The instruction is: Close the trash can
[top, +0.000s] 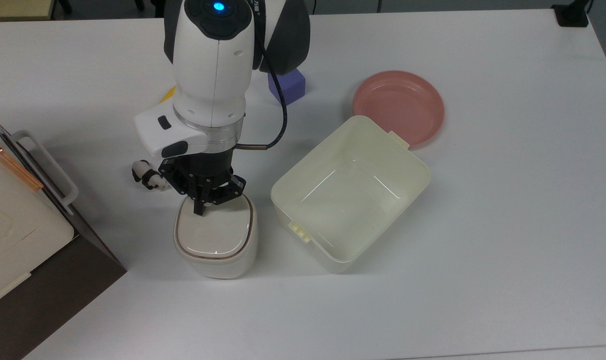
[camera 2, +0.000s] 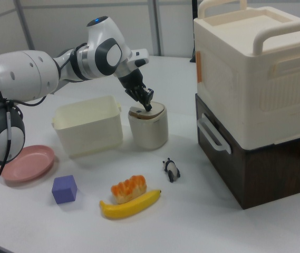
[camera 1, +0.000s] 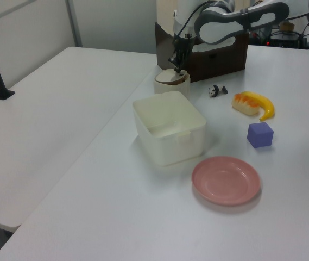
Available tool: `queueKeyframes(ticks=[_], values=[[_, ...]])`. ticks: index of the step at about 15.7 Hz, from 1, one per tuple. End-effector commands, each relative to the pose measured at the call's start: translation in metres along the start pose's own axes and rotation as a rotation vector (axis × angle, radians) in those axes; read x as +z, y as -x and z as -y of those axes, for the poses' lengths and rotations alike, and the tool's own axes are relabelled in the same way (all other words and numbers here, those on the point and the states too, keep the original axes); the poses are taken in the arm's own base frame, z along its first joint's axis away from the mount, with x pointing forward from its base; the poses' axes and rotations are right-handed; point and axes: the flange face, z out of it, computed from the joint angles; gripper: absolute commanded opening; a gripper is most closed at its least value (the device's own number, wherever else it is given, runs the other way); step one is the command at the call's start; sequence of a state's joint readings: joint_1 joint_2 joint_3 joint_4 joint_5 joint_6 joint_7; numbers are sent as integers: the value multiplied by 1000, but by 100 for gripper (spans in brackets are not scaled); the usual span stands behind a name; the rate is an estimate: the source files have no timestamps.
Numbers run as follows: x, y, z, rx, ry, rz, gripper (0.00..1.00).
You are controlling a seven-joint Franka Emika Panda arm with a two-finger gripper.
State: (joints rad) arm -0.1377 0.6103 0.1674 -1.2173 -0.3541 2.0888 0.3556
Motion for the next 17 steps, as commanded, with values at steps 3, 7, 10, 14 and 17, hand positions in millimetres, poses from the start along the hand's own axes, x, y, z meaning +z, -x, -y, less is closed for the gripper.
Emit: queueKeyframes(ticks=[3,7,10,14,17], values=[[-19,6,12,-6,-30,24,0],[-23,6,13,-7,-33,21,0],[-16,8,10,-10,-28,32,0],[-9,11,8,-18,-17,52,0],[-6,12,7,-36,-11,66,0]])
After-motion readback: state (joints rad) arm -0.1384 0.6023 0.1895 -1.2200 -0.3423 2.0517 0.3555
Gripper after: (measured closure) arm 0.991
